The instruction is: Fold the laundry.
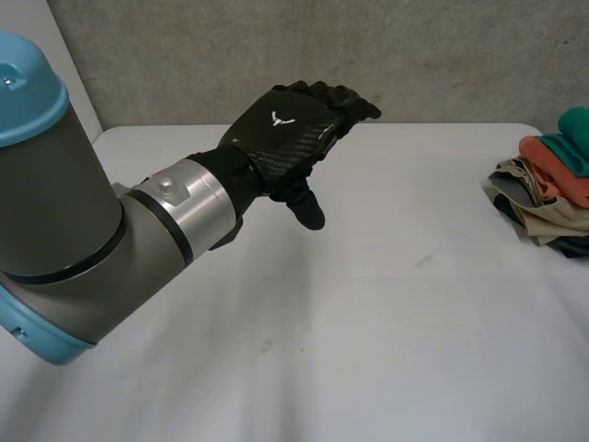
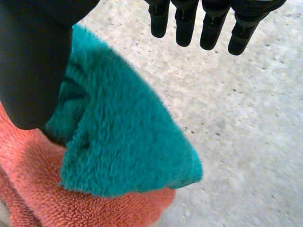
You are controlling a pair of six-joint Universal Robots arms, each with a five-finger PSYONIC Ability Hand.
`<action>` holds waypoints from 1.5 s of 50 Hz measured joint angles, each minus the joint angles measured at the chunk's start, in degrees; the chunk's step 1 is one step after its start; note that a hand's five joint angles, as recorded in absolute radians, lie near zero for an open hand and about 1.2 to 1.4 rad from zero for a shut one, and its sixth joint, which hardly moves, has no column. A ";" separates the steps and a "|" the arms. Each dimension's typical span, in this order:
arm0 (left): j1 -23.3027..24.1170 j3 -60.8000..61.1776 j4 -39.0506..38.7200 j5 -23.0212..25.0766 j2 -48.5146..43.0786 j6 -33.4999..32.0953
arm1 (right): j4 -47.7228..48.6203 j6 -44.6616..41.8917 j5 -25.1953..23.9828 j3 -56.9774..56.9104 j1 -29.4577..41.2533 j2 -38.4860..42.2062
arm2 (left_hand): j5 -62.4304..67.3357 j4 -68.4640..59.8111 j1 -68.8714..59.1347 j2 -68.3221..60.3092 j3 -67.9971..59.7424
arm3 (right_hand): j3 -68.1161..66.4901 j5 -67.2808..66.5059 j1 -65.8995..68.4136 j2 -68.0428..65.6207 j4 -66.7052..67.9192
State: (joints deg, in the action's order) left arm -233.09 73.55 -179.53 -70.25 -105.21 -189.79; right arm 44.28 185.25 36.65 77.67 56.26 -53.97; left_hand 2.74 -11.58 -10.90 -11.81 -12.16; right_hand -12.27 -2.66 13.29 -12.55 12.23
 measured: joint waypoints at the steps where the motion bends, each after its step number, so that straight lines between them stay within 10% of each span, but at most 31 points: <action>1: 0.31 -0.02 -0.16 0.01 0.09 0.02 | -2.42 -0.98 0.24 0.35 -0.56 -1.40 | 0.00 0.00 0.00 0.00 0.00 | 0.00 0.00 0.00 0.00 -0.10; 8: 2.11 -0.02 -1.29 0.01 0.93 0.08 | -19.89 -14.05 6.64 -0.61 -4.26 -8.88 | 0.00 0.00 0.00 0.00 0.00 | 0.00 0.00 0.00 0.00 -0.10; 15: 2.65 -0.22 -1.83 -0.03 2.69 0.20 | -33.30 -29.08 23.40 -8.26 -3.47 -12.38 | 0.00 0.00 0.00 0.00 0.00 | 0.00 0.00 0.00 0.00 -0.10; 22: 1.74 -0.95 -2.65 -0.66 4.92 0.64 | -25.71 -32.29 33.05 -8.39 10.77 -16.31 | 0.00 0.00 0.00 0.00 0.00 | 0.00 0.00 0.00 0.00 -0.10; 31: -8.63 -1.13 -2.51 -9.93 7.45 -1.67 | -7.69 -31.28 28.26 6.86 31.27 -22.42 | -0.08 -0.01 0.17 0.00 0.00 | 0.00 0.00 0.00 0.00 -0.10; 39: -25.51 4.41 -1.11 -14.91 0.85 -20.71 | -8.55 -34.92 19.46 21.15 43.98 -22.39 | -0.08 0.06 0.17 0.00 0.15 | 0.01 0.01 0.00 0.00 -0.10; 51: -39.16 2.90 -3.90 -3.42 -21.65 -36.36 | -22.16 -51.23 19.06 26.56 46.23 -17.61 | 0.07 -0.35 -0.15 -0.22 -0.08 | 0.01 0.01 0.00 0.00 -0.10; 54: -40.03 1.02 -4.98 -0.68 -25.01 -36.19 | -22.77 -51.97 19.21 26.88 45.99 -17.39 | 4.85 -5.70 -6.99 -6.23 -5.95 | 0.01 0.01 0.00 0.00 -0.10; 58: -40.14 -1.62 -6.13 1.25 -28.35 -35.50 | -22.95 -52.19 19.35 27.62 45.62 -17.31 | 44.86 -46.88 -50.05 -47.46 -45.93 | 0.01 0.01 0.00 0.00 -0.10; 68: -35.42 -2.29 -8.85 0.09 -26.76 -32.22 | -22.16 -51.60 19.50 28.39 43.82 -17.54 | 52.74 -56.79 -54.62 -56.42 -55.54 | 0.01 0.01 0.00 0.00 -0.10; 75: -25.84 -0.12 -12.26 -0.95 -16.00 -17.65 | -22.02 -51.15 22.57 27.88 43.33 -17.97 | 52.74 -57.01 -54.62 -56.54 -55.84 | 0.01 0.01 0.00 0.00 -0.10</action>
State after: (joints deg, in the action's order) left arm -258.92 73.43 -191.79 -71.20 -121.21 -207.44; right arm 22.26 134.09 59.21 105.55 99.59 -71.95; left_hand 55.47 -68.59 -65.52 -68.34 -68.00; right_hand -12.26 -2.65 13.29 -12.55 12.13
